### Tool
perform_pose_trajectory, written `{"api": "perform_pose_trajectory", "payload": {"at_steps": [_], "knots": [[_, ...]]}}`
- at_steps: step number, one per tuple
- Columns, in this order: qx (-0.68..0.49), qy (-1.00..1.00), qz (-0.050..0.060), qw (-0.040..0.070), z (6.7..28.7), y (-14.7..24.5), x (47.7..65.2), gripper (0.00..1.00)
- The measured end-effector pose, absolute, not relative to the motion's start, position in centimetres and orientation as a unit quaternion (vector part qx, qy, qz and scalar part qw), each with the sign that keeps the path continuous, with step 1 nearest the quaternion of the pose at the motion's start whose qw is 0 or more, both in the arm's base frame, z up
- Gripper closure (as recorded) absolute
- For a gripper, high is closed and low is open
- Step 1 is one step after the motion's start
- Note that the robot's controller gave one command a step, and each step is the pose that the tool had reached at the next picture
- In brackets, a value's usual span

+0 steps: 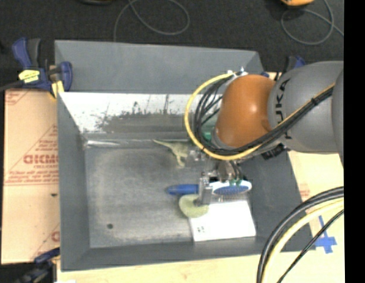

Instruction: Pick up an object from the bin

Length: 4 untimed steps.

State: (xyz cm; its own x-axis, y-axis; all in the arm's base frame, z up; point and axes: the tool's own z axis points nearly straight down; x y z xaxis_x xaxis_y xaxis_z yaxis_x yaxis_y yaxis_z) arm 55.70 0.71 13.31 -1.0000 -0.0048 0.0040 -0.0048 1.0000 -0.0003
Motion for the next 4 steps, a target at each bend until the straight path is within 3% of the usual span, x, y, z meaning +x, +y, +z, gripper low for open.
{"api": "perform_pose_trajectory", "payload": {"at_steps": [1, 2, 3, 4], "knots": [[0.002, -1.000, 0.000, -0.002, 13.8, 0.7, 55.8, 0.00], [0.034, -0.999, 0.001, 0.000, 7.0, -5.7, 54.5, 0.00], [0.046, -0.999, 0.000, -0.001, 10.0, -6.7, 55.5, 0.00], [0.040, -0.999, 0.000, -0.002, 8.4, -6.1, 55.0, 0.00]]}}
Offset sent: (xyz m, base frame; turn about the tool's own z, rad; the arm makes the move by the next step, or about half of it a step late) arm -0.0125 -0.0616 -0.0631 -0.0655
